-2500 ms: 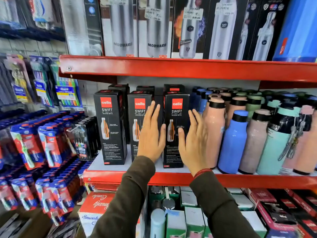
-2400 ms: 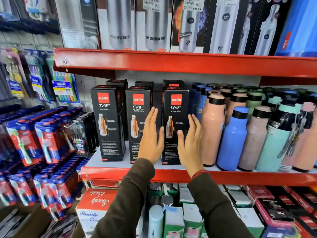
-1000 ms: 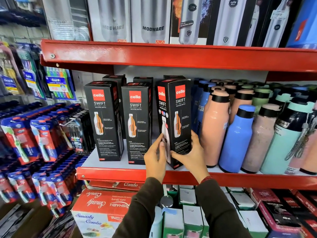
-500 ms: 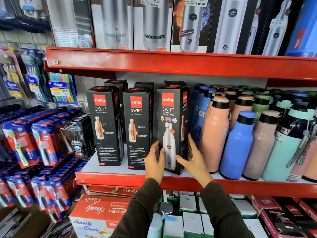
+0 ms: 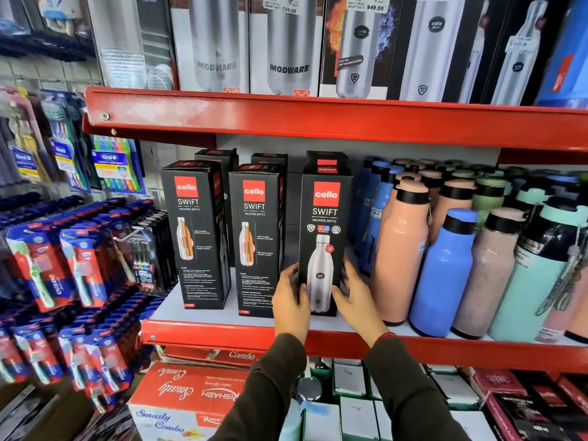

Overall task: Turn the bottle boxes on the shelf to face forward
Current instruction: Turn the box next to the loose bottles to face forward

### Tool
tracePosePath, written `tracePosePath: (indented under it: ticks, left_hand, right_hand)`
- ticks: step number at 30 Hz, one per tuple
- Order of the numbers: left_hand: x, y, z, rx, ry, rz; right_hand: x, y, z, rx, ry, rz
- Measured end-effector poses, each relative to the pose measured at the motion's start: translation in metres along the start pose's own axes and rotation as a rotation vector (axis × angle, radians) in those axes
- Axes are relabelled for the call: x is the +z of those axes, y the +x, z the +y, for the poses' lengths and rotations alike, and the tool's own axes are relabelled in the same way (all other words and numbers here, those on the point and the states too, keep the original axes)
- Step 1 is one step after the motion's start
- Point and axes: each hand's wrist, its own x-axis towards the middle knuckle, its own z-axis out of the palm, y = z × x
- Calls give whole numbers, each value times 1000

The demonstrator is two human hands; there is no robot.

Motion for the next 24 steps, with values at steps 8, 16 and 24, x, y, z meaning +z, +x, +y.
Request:
tracePosePath:
  ticks: [8, 16, 24]
  left_hand:
    - [4, 3, -3, -27, 12, -35]
    - [2, 2, -4, -27, -27, -53]
    - [0, -3, 1, -15, -28, -46]
  right_hand:
    - [1, 1, 8, 53, -25, 26]
    - [2, -1, 6, 17, -30, 35]
    - [5, -10, 6, 113, -35, 222]
